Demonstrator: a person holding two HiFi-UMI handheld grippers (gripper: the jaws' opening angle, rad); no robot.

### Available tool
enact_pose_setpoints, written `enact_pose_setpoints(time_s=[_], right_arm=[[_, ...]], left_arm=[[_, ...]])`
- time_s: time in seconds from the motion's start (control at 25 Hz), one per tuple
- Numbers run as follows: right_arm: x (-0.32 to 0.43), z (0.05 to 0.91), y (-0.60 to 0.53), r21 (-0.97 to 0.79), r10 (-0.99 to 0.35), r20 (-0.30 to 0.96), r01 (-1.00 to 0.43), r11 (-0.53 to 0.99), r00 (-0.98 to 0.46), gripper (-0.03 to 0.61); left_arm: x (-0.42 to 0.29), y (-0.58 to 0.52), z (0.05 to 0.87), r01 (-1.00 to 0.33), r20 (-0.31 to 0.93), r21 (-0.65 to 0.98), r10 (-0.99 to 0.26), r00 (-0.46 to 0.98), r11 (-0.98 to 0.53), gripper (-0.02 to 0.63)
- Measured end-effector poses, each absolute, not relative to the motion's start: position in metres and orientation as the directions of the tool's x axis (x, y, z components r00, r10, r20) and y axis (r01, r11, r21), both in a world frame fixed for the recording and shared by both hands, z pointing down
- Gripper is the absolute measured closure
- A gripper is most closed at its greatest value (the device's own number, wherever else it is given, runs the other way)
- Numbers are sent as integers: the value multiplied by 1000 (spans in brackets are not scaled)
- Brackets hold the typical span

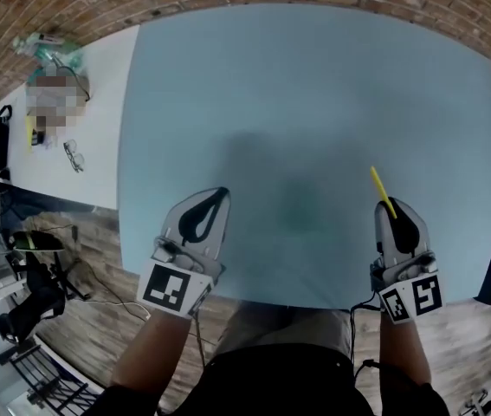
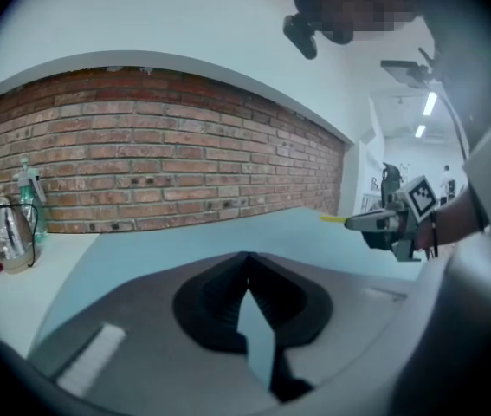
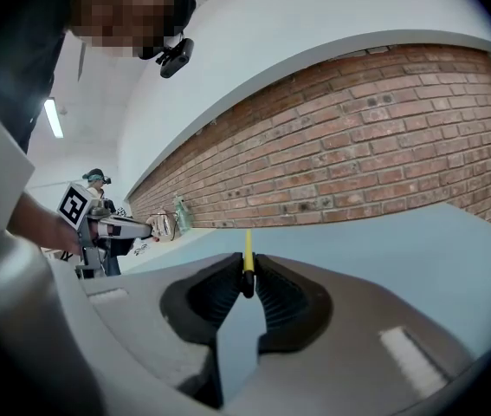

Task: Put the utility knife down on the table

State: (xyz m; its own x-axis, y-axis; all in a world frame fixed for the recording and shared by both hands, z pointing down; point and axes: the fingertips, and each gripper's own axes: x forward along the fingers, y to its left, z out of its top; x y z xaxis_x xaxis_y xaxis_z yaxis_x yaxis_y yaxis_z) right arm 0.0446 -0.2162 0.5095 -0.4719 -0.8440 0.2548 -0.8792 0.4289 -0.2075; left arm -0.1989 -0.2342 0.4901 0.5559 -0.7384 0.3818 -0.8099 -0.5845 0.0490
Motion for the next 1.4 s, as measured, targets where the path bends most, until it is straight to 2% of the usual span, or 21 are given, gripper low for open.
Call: enact_pose_setpoints(time_s=[0.2,0.56,1.4], right_arm=[[37,525,-215,-241,-832,273,-872,425,-482,525],[27,551,-218,-248,-820,314,-875,415,-478,525],[27,588,-215,-232,-791,401,-886,401,-463,525]], left_arm=[[-206,-228,504,-802,397,36,-727,559,-597,620],[-204,-226,505,-804,389,121,-718,578,-582,620],[-203,-212,532,-796,440,137,-683,583,-590,620]])
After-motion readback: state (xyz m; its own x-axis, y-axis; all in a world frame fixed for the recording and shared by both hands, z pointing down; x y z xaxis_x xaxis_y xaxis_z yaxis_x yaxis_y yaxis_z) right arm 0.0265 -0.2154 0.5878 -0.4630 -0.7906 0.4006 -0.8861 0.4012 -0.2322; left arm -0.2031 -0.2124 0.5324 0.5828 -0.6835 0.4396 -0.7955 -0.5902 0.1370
